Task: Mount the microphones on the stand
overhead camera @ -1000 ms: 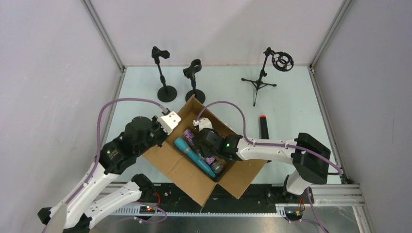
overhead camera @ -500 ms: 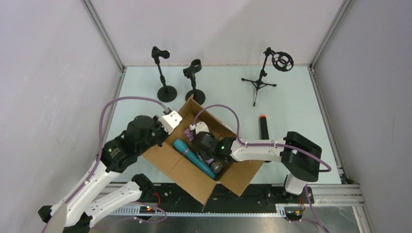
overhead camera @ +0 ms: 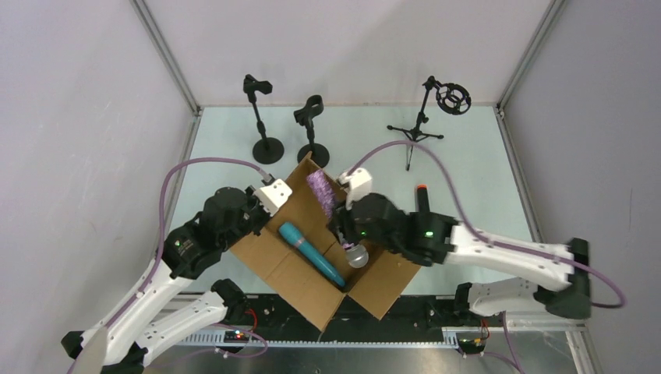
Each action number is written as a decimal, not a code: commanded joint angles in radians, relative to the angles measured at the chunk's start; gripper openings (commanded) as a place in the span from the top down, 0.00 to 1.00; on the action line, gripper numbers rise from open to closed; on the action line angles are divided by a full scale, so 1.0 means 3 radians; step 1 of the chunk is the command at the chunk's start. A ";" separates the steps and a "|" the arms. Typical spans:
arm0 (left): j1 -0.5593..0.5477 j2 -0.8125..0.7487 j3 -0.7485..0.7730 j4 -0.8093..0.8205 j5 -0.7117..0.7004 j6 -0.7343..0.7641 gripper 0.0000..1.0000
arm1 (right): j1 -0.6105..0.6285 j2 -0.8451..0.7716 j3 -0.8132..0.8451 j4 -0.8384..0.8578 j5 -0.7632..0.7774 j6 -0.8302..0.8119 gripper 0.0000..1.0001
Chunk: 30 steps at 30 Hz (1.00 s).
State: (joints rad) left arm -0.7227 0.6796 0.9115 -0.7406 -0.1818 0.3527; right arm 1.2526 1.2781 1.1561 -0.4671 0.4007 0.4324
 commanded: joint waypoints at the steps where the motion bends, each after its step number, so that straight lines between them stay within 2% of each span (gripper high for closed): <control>1: -0.0042 -0.0017 -0.0044 0.0035 -0.0020 0.0168 1.00 | -0.0067 -0.0637 0.0289 -0.0426 0.0311 0.0141 0.99; 4: -0.0041 -0.0023 -0.0053 0.0039 -0.0019 0.0177 1.00 | -0.0393 -0.0913 0.0298 -0.0900 0.0404 0.0237 0.99; 6: -0.0040 -0.0028 -0.0052 0.0039 -0.0018 0.0177 1.00 | -0.0839 -0.1055 0.0296 -0.1158 0.0345 0.0276 0.94; 8: -0.0040 -0.0033 -0.0040 0.0039 -0.0009 0.0190 1.00 | -0.1143 -0.1147 0.0250 -0.1343 0.0337 0.0290 0.93; 17: -0.0041 -0.0049 0.0013 0.0040 0.0022 0.0202 1.00 | -0.2618 -0.1227 -0.0212 -0.1799 -0.0060 0.0263 0.99; 22: -0.0044 -0.0053 0.0044 0.0040 0.0038 0.0194 1.00 | -0.2925 -0.1036 -0.0495 -0.1825 -0.0144 0.0252 0.97; 30: -0.0041 -0.0043 0.0124 0.0039 0.0094 0.0159 1.00 | -0.3330 -0.0375 -0.0722 -0.1236 -0.0308 0.0087 0.93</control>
State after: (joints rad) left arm -0.7246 0.6731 0.9047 -0.7277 -0.1799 0.3672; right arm 0.3134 1.0851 0.9405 -0.9668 0.3336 0.4957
